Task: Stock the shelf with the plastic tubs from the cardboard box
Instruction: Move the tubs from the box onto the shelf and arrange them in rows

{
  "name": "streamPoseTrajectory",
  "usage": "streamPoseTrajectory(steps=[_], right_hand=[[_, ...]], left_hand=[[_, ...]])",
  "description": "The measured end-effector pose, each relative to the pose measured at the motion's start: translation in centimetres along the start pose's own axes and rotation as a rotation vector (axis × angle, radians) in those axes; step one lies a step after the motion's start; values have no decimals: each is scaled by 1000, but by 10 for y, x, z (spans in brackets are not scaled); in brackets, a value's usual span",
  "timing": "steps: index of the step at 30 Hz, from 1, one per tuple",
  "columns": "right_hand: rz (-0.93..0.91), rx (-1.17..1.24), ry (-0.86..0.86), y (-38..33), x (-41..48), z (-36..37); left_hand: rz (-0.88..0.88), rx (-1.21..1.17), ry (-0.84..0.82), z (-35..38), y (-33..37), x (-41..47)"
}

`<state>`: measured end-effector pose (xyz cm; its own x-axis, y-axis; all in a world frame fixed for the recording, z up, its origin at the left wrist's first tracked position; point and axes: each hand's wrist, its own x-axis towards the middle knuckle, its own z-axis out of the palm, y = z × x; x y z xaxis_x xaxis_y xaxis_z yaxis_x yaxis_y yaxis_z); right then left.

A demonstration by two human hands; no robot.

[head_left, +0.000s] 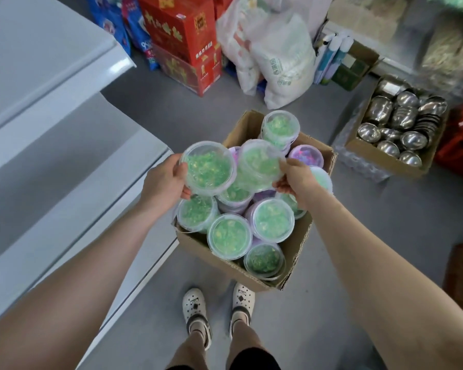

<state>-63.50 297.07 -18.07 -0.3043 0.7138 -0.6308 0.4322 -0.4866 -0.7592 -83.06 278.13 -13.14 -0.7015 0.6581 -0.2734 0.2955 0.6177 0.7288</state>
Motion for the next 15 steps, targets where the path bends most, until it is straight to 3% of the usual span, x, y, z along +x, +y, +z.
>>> streamPoseTrajectory(steps=[7,15], right_hand=[[-266,-259,152,-67,-38,-6],[-548,-266,257,-182,-104,14]], left_hand=[[64,-21,82,-49,25,-27],[241,-20,186,-137,58,-57]])
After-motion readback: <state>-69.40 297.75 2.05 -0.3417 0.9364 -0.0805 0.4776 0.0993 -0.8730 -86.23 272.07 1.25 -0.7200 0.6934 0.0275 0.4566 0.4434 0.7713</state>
